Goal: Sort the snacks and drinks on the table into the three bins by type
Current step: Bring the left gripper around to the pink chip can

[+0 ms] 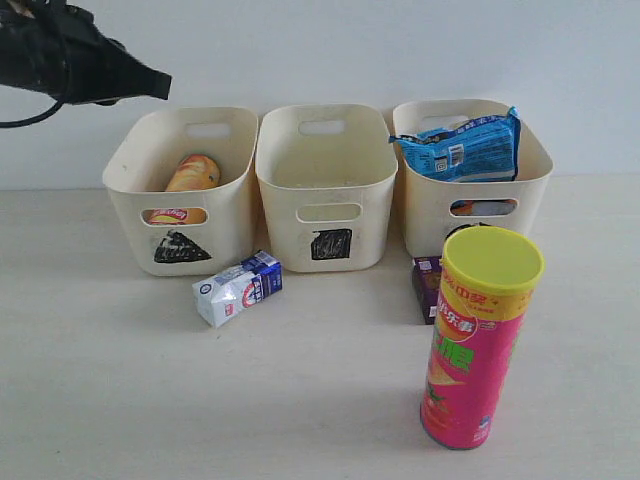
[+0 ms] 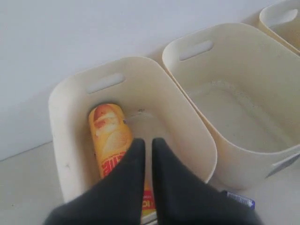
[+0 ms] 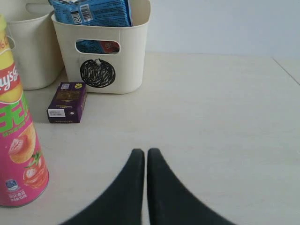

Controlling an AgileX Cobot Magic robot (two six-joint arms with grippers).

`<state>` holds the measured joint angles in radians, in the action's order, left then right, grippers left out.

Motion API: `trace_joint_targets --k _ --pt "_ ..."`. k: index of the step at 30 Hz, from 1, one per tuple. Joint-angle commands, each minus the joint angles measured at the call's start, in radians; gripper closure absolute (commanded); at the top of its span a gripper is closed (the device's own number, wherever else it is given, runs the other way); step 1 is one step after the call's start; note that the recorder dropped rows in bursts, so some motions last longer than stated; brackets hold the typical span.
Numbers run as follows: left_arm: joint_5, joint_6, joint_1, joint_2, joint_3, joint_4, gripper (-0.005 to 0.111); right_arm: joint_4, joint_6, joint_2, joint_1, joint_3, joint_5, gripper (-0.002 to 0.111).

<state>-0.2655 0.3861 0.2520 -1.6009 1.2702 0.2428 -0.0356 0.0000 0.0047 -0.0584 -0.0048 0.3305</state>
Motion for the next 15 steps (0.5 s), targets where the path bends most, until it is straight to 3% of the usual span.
trace_joint_targets --k 1,5,13,15 --pt "0.11 0.032 0.04 0.093 -0.144 0.012 0.102 0.0 0.0 -0.005 0.008 0.005 -0.009 0.108" --pt "0.247 0.032 0.101 0.158 -0.271 0.012 0.102 0.0 0.0 -0.005 0.008 0.005 -0.009 0.108" --pt "0.522 0.032 0.282 0.175 -0.463 -0.044 0.102 0.0 0.0 -0.005 0.008 0.005 -0.009 0.108" --pt "0.636 0.003 0.353 0.175 -0.519 -0.083 0.102 0.0 0.0 -0.005 0.008 0.005 -0.009 0.108"
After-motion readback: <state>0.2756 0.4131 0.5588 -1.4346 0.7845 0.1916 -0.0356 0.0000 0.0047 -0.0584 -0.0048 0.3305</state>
